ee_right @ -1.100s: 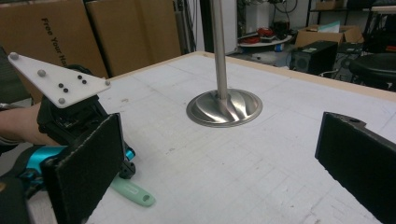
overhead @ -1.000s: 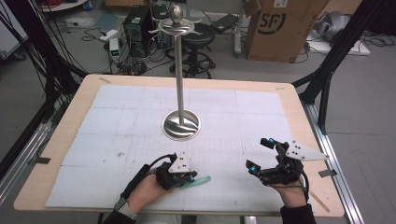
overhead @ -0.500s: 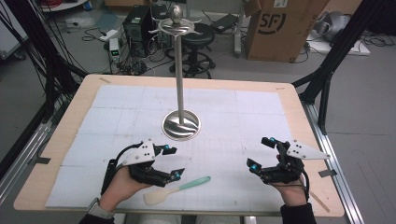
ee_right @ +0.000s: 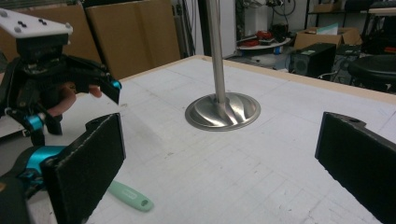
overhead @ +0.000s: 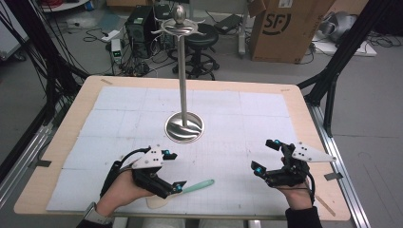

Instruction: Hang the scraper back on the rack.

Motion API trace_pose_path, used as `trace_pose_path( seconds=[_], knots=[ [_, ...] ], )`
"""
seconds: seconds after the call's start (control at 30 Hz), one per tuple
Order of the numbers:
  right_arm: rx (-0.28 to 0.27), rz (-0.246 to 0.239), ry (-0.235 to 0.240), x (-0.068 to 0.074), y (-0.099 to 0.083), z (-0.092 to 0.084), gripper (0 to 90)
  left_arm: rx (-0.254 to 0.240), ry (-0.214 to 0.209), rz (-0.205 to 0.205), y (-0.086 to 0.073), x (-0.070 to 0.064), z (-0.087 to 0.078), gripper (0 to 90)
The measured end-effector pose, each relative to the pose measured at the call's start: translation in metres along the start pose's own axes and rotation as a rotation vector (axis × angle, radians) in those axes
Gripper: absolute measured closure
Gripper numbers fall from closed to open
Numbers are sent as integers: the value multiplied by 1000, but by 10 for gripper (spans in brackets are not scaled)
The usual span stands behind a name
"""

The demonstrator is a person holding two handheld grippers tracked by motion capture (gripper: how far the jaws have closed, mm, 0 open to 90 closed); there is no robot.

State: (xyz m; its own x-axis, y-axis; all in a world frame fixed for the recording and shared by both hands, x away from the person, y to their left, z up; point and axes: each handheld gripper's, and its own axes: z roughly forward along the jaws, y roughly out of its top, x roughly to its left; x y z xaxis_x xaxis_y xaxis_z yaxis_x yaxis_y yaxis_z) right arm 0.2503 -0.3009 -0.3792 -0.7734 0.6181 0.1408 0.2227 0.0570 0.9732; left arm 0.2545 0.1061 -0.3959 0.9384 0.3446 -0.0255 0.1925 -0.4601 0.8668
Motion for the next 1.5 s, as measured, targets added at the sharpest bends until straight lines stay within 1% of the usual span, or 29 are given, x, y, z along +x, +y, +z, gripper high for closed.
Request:
trace_pose_path(
  seconds=[0.03, 0.07, 0.1, 0.13, 0.23, 0.3, 0.33, 0.4, 0.47, 0.5, 0.53, 0.6, 0.7, 0.73, 0.8, 0.83, 0.87, 0.9, 0.97, 1.0, 1.03, 1.07, 1.13, 1.27, 1.37, 1.4, 1.43, 1.47, 1.5],
  knots=[
    [-1, -1, -1, -1, 0, 0, 3, 38, -3, 9, 1, -1, 4, 118],
    [1, 1, 0, -1, 0, 0, 3, 82, -6, 13, 3, -2, 8, 157],
    [3, 2, 0, -1, -1, 0, 3, 126, -7, 32, 5, -3, 11, 179],
    [3, 2, 0, -1, -1, 0, 3, 157, -9, 45, 8, -5, 15, 179],
    [5, 1, -1, 0, -1, -1, 3, 234, -58, 70, 14, -9, 23, 188],
    [2, 2, -2, 0, -1, -2, 3, 286, -71, 81, 17, -12, 28, 202],
    [1, 3, 0, 1, 0, -3, 3, 314, -84, 83, 18, -12, 30, 207],
    [1, 1, 4, 1, 0, -3, 3, 357, -93, 84, 19, -13, 34, 221],
    [1, 0, 4, 1, 0, -3, 3, 405, -81, 97, 20, -13, 37, 233],
    [2, 0, 5, 1, 0, -3, 3, 434, -72, 97, 20, -13, 38, 254],
    [2, 0, 5, 1, 0, -3, 3, 455, -73, 91, 19, -13, 39, 254],
    [3, -2, 9, 1, 0, -4, 3, 490, -84, 97, 20, -13, 40, 299],
    [1, -4, 7, 1, 1, -4, 3, 541, -102, 83, 19, -14, 42, 392],
    [2, -2, 7, 1, 0, -3, 3, 559, -109, 79, 18, -14, 42, 444],
    [8, -1, 8, 0, -1, -2, 3, 600, -111, 72, 17, -15, 44, 478],
    [8, -1, 8, 0, -1, -2, 3, 623, -114, 72, 15, -15, 46, 478],
    [12, 0, 7, 0, -2, -1, 3, 641, -114, 71, 14, -15, 48, 521],
    [12, 0, 7, 0, -2, -1, 3, 655, -111, 69, 13, -15, 49, 545],
    [14, -1, 10, 1, -2, -1, 3, 688, -103, 72, 12, -16, 52, 570],
    [14, -1, 10, 1, -2, -1, 3, 692, -98, 75, 12, -18, 53, 577],
    [14, 1, 10, 2, -2, -1, 3, 699, -90, 77, 13, -18, 53, 605],
    [14, 1, 10, 2, -2, -1, 3, 713, -87, 72, 14, -18, 53, 605],
    [11, -2, 9, 1, -1, -1, 3, 744, -74, 73, 15, -19, 54, 659],
    [12, -4, 10, 1, -2, -2, 3, 807, -47, 81, 18, -24, 56, 679],
    [13, 0, 9, 1, -1, -2, 3, 860, -17, 67, 21, -27, 61, 705],
    [13, 0, 9, 1, -1, -2, 3, 878, -11, 62, 23, -27, 63, 705],
    [13, 0, 10, 2, -1, -3, 3, 892, -9, 59, 24, -28, 65, 737],
    [13, 0, 10, 2, -1, -3, 3, 904, -2, 59, 25, -28, 66, 737],
    [10, -2, 8, 2, -1, -3, 3, 911, 4, 54, 25, -28, 67, 796]
  ],
)
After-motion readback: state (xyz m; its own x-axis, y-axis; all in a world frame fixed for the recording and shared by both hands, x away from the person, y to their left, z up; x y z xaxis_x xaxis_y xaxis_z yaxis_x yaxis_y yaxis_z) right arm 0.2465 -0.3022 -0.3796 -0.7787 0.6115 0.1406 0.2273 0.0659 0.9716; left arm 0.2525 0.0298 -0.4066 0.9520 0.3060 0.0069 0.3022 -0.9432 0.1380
